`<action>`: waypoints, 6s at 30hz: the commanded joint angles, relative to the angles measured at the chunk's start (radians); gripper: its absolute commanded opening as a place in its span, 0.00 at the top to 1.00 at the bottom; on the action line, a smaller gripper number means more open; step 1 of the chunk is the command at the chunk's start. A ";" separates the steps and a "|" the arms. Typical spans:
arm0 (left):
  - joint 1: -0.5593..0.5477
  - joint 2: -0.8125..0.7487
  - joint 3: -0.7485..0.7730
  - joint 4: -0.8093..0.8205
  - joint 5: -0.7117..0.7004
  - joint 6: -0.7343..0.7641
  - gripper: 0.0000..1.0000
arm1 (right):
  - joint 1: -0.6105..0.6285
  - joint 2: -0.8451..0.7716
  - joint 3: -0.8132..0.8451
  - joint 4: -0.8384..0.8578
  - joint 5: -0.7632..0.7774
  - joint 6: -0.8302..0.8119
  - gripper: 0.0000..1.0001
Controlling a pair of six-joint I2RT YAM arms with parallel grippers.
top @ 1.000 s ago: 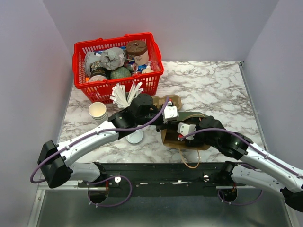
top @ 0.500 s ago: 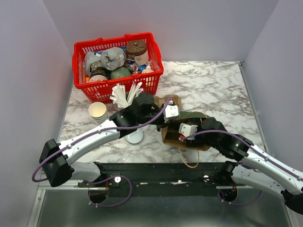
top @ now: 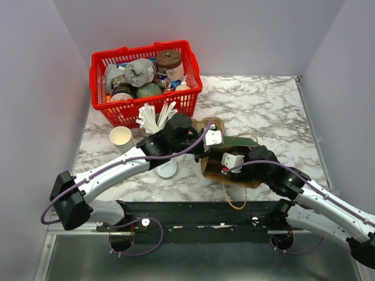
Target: Pack the takeout coffee
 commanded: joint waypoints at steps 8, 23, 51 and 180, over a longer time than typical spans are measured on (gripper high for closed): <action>0.016 0.015 0.041 0.009 0.100 -0.005 0.98 | -0.049 0.042 -0.048 0.058 -0.041 -0.052 0.99; 0.026 0.027 0.045 0.026 0.113 -0.029 0.99 | -0.125 0.152 -0.013 0.049 -0.093 -0.055 0.99; 0.026 0.021 0.030 0.058 0.115 -0.052 0.99 | -0.154 0.217 0.044 0.037 -0.049 -0.007 0.99; 0.095 0.139 0.151 0.016 0.218 -0.148 1.00 | -0.154 0.138 0.366 -0.296 -0.457 0.033 0.52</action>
